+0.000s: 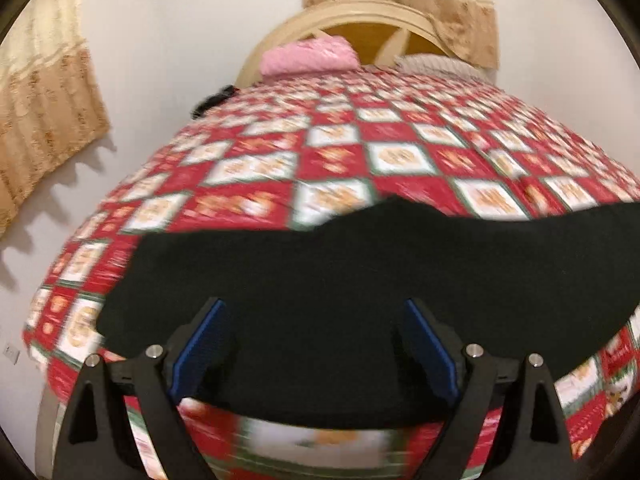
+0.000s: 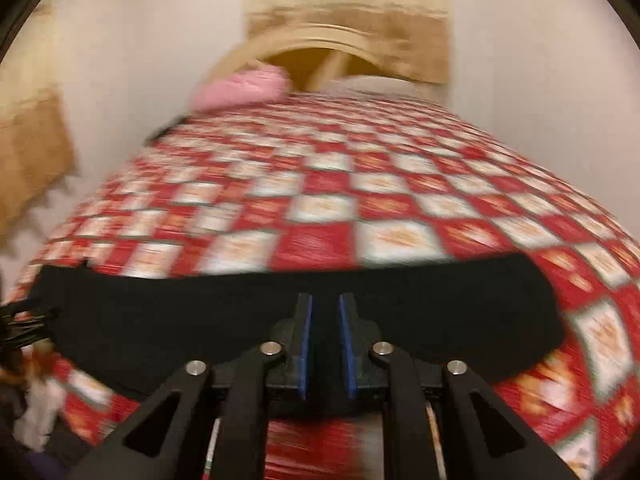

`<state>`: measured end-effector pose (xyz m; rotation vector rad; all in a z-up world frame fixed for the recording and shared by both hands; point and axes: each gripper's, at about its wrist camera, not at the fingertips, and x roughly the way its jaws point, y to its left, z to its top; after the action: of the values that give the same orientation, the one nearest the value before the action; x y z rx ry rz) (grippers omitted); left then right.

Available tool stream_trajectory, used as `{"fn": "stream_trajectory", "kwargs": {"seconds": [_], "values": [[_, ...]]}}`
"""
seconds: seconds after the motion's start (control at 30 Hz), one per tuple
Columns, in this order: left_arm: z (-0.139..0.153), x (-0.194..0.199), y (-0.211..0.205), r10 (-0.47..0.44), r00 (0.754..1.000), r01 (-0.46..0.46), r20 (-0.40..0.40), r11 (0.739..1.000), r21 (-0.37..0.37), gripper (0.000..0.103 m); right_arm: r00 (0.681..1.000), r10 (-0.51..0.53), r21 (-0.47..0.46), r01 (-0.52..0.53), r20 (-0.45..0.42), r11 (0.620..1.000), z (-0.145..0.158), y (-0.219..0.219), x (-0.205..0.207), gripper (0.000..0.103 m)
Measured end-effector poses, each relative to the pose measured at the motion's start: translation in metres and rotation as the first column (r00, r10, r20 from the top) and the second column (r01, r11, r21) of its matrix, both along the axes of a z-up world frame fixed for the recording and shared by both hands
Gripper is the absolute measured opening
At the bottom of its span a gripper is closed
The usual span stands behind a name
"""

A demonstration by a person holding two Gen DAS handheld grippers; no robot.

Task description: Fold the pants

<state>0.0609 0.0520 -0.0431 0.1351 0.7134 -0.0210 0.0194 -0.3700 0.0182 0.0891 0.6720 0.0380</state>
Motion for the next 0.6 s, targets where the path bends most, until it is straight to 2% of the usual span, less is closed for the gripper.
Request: {"fn": "stream_trajectory", "kwargs": {"seconds": [0.03,0.07,0.13,0.2,0.27,0.3,0.4,0.47,0.53,0.6], "values": [[0.007,0.004,0.012,0.025,1.0,-0.025,0.016,1.0,0.003,0.092,0.997,0.071,0.021,-0.071,-0.007,0.997,0.002,0.019,0.012,0.055],[0.014,0.009,0.026,0.052,0.998,-0.052,0.033,0.999,0.006,0.092,0.99,0.14,0.031,-0.14,-0.018,0.99,0.002,0.04,0.025,0.061],[0.026,0.02,0.059,0.144,0.987,-0.145,0.065,0.989,0.023,0.092,0.966,0.257,0.039,-0.256,-0.03,0.966,0.0,0.081,0.049,0.061],[0.034,0.031,0.097,0.245,0.968,-0.246,0.054,0.969,0.013,0.093,0.939,0.344,0.047,-0.342,-0.03,0.938,-0.003,0.119,0.067,0.061],[0.037,0.035,0.135,0.293,0.956,-0.291,0.022,0.954,-0.07,0.093,0.911,0.412,0.049,-0.41,-0.036,0.911,-0.01,0.153,0.081,0.061],[0.036,0.039,0.157,0.306,0.952,-0.304,-0.014,0.942,-0.139,0.093,0.896,0.443,0.055,-0.441,-0.038,0.896,-0.014,0.17,0.086,0.061],[0.025,0.052,0.195,0.242,0.965,-0.26,-0.096,0.916,-0.305,0.093,0.867,0.497,0.121,-0.489,-0.037,0.864,-0.029,0.202,0.094,0.061],[0.013,0.059,0.202,0.177,0.979,-0.202,-0.101,0.913,-0.353,0.093,0.86,0.509,0.178,-0.495,-0.037,0.85,-0.037,0.213,0.099,0.061],[-0.002,0.07,0.191,0.097,0.987,-0.136,-0.128,0.929,-0.345,0.093,0.861,0.507,0.226,-0.487,-0.038,0.844,-0.044,0.218,0.101,0.061],[-0.018,0.079,0.174,0.029,0.988,-0.072,-0.152,0.956,-0.285,0.093,0.863,0.504,0.258,-0.478,-0.039,0.839,-0.046,0.221,0.101,0.061]]}}
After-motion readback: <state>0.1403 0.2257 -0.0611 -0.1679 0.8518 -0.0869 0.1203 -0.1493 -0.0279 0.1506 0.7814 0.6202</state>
